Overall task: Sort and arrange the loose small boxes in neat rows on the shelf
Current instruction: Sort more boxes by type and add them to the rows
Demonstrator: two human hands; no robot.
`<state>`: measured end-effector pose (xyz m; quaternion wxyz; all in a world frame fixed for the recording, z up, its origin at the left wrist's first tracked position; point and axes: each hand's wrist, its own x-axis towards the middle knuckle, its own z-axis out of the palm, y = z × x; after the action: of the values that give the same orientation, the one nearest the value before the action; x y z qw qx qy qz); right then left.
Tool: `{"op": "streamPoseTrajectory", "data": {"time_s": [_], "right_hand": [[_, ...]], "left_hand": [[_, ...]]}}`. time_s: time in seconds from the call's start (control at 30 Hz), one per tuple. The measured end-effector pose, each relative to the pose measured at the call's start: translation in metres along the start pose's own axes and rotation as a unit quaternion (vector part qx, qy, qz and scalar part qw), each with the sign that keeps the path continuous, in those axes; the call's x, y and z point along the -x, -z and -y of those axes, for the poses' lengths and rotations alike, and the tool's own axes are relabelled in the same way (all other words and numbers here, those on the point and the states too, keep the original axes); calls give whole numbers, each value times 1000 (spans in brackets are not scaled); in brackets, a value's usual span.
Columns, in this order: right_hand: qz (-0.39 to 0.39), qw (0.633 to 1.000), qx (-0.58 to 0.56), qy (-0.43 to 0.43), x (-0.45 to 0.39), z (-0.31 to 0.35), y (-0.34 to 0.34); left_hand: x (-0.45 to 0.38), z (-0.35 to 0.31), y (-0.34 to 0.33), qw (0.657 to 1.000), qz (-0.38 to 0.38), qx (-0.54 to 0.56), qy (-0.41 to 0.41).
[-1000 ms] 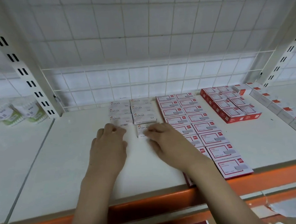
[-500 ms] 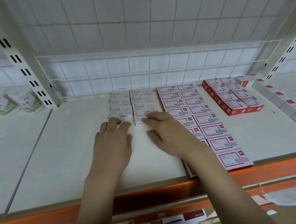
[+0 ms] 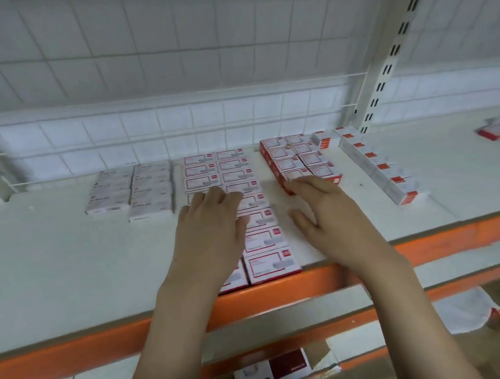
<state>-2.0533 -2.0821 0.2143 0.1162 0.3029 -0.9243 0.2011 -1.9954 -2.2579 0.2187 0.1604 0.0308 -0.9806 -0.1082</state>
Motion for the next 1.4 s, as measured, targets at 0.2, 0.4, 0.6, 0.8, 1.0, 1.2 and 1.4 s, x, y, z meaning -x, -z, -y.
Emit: {"op": "streamPoseTrajectory", "data": {"time_s": [0.2,0.4,0.6,0.8,1.0,1.2,1.4], "right_hand": [[-44,996,4,-81,75,-110,73],[-70,986,19,-150,146,-209,139],[-87,975,22,-203,186,-278,171],[-84,968,42,-232,190,-340,190],[-91,956,54,-273,177,-406,207],[-75,953,74,-283,149,-455,219],[25,965,68,-251,116,-487,215]], "left_hand": [[-3,-144,-34,998,33,24,-50],[-3,-273,-63,990,60,45,-117],[-19,-353,-82,984,85,44,-152],[-60,-409,-114,978,101,39,-178],[-119,-460,-146,973,93,75,-197],[-181,-491,-170,969,97,74,-215],[-213,-494,-186,973,119,56,-189]]}}
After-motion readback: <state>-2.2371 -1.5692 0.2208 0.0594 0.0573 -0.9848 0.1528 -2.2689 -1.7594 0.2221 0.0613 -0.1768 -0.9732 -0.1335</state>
